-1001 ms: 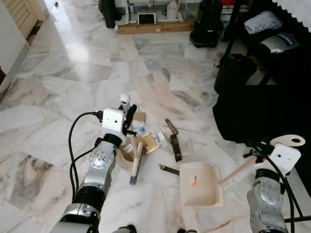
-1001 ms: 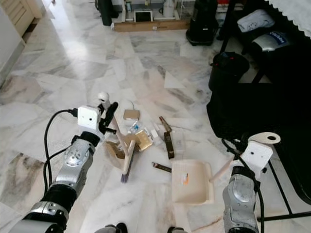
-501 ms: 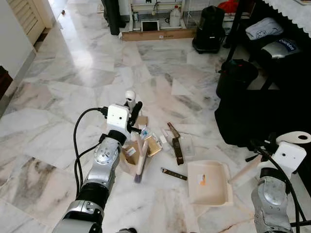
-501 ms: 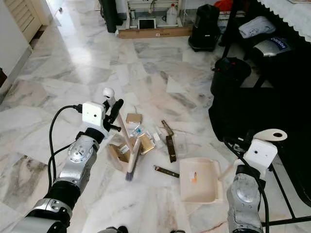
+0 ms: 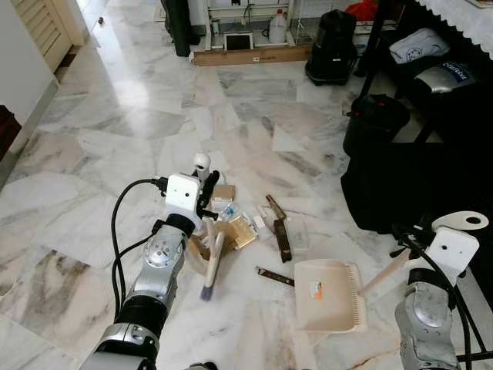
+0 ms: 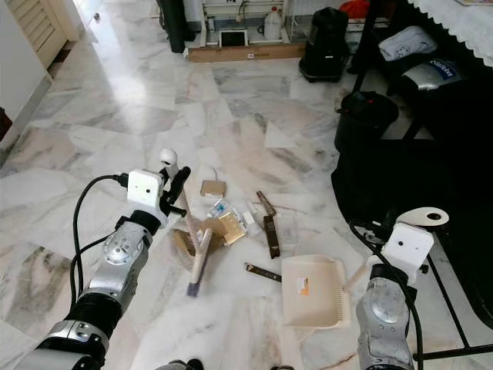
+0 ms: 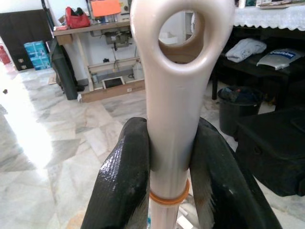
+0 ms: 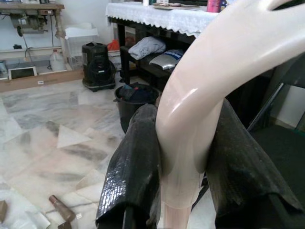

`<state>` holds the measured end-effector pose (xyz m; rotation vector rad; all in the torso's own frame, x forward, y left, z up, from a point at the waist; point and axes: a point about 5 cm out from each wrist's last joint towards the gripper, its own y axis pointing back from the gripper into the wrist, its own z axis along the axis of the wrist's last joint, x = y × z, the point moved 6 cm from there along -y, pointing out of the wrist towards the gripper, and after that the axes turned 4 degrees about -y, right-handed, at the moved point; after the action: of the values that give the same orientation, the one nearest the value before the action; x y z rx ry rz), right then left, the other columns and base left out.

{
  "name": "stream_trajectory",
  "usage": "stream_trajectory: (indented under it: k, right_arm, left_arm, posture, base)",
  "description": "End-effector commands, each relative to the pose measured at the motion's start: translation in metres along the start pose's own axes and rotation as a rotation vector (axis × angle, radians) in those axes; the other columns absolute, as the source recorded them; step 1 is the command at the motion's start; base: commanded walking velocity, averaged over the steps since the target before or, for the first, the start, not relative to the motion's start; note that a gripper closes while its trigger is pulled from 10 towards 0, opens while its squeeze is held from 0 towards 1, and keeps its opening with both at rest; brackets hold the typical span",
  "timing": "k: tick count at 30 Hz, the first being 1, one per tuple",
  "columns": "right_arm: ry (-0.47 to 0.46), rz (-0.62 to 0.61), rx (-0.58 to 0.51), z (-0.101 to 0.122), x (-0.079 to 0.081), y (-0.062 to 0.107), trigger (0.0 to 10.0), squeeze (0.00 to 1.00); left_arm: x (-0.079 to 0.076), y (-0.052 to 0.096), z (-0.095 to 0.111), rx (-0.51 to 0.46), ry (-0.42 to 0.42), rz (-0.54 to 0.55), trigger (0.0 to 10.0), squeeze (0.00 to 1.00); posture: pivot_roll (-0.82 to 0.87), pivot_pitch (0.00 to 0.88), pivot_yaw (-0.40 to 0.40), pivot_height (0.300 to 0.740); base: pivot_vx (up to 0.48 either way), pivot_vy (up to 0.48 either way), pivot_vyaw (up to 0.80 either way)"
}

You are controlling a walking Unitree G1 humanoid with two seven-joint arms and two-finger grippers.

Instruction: Sweep floor

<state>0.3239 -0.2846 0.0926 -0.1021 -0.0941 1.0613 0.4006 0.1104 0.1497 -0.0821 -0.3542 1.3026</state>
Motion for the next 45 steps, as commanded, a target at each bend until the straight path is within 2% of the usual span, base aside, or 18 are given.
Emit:
stream_trajectory:
  k: [1, 13, 34, 37, 38, 45]
  right_arm:
    - [-0.002, 0.009, -0.025, 0.007, 0.002, -0.003, 10.0, 0.0]
    - [0.003, 0.023, -0.011, 0.003, 0.003, -0.002, 10.0, 0.0]
    - [0.005, 0.045, -0.002, 0.003, 0.005, -0.004, 10.0, 0.0]
    - [0.009, 0.042, 0.004, 0.001, 0.005, -0.004, 10.0, 0.0]
    - [0.013, 0.038, 0.014, -0.002, 0.003, -0.003, 10.0, 0.0]
    - [0.037, 0.026, 0.039, -0.01, -0.001, -0.001, 10.0, 0.0]
  left_arm:
    - [0.0, -0.003, 0.007, -0.025, -0.008, -0.003, 10.0, 0.0]
    - [0.001, 0.0, 0.005, -0.02, -0.013, 0.004, 10.0, 0.0]
    - [-0.002, 0.001, 0.006, -0.025, 0.001, 0.004, 10.0, 0.0]
    - [-0.006, 0.002, 0.002, -0.006, 0.015, -0.029, 10.0, 0.0]
    - [-0.015, 0.005, -0.007, 0.037, 0.036, -0.096, 10.0, 0.0]
    - [-0.019, 0.008, -0.016, 0.081, 0.048, -0.138, 10.0, 0.0]
  posture:
    - [0.01, 0.094, 0.018, 0.74]
    - [0.0, 0.091, 0.012, 0.74]
    - [0.0, 0.082, -0.006, 0.74]
    - [0.0, 0.089, -0.009, 0.74]
    - [0.0, 0.089, -0.009, 0.74]
    - [0.01, 0.103, -0.01, 0.74]
  base:
    - [0.244, -0.24, 0.0]
    - [0.248, -0.285, 0.0]
    - [0.0, 0.0, 0.0]
    - [0.0, 0.0, 0.0]
    - [0.0, 0.0, 0.0]
    - [0.0, 0.0, 0.0]
